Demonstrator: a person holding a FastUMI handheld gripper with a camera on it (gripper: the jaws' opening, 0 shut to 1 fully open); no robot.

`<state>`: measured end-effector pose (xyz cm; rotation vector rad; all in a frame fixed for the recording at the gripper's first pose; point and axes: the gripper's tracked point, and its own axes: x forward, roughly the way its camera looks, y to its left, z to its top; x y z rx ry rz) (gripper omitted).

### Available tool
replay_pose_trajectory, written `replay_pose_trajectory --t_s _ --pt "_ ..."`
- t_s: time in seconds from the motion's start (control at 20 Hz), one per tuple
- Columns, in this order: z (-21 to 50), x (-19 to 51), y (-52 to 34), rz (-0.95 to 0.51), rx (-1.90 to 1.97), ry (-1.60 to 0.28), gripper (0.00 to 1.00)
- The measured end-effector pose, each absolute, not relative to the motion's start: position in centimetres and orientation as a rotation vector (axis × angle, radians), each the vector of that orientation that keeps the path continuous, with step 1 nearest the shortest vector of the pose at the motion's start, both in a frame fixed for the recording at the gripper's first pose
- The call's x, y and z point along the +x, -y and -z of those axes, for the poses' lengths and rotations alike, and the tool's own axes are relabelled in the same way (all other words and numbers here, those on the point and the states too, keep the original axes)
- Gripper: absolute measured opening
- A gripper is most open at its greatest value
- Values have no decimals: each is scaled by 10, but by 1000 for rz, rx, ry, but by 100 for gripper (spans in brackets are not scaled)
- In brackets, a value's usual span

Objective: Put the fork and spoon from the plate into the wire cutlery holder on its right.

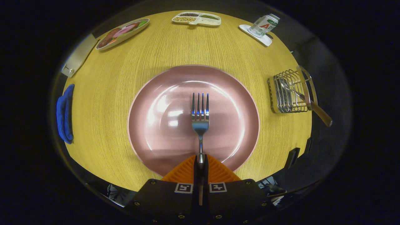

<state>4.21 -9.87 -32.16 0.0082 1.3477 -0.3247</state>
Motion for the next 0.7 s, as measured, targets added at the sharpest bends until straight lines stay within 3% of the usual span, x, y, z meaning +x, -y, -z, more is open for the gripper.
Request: replay_pose_trajectory --t_s 0.7 --pt "255 46 142 417 -70 -1327 5"
